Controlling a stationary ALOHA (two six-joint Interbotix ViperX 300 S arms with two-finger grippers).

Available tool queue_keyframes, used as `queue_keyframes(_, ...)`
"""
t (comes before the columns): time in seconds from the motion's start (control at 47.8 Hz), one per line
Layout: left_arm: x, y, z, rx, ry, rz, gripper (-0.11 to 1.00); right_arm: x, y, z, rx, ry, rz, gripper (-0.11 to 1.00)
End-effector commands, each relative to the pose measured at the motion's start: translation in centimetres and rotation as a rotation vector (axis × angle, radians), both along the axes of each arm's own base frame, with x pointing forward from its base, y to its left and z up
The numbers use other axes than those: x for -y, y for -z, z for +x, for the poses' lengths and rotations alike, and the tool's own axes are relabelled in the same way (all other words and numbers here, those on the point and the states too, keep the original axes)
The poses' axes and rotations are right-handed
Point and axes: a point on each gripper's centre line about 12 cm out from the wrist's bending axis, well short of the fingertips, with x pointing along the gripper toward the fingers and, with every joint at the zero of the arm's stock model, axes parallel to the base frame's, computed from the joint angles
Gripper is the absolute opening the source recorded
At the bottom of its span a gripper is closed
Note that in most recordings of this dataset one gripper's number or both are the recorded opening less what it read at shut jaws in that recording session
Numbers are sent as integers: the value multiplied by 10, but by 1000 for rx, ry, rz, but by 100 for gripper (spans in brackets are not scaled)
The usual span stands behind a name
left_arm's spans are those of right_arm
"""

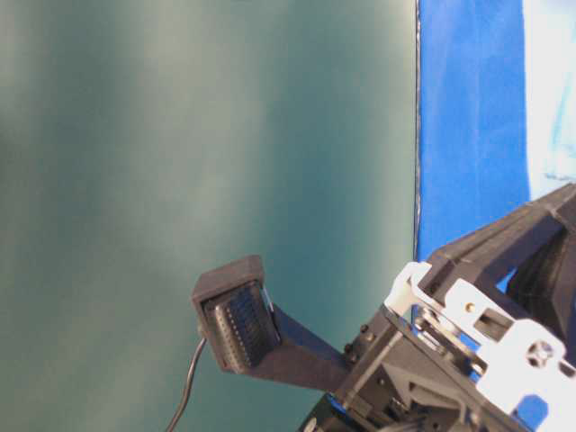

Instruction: Fold the light blue towel.

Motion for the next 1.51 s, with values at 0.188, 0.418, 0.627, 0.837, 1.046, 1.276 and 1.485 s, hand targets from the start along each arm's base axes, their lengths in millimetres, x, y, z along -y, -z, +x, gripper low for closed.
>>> queue_keyframes(0.188,-3,-5,4,14,-7,-2,3,-1,-5,5,21,-5,2,5)
queue_keyframes(0.418,-11,-3,5,11,-27,-1,3,-2,0,9,27,-10,8,5)
queue_keyframes(0.627,-11,-2,5,11,-28,-3,4,-3,-2,16,40,-12,9,32)
queue_keyframes(0.837,-11,-13,4,32,-30,-9,57,0,-18,18,41,-18,-27,59)
queue_keyframes(1.046,-12,-41,-4,55,-22,0,83,7,-59,11,78,-18,-87,59)
queue_keyframes(1.276,-13,-95,-26,95,-19,-5,82,18,-98,-11,157,-24,-171,59)
queue_keyframes(1.485,-16,-136,-64,181,-17,-10,82,26,-125,-39,288,-41,-234,59)
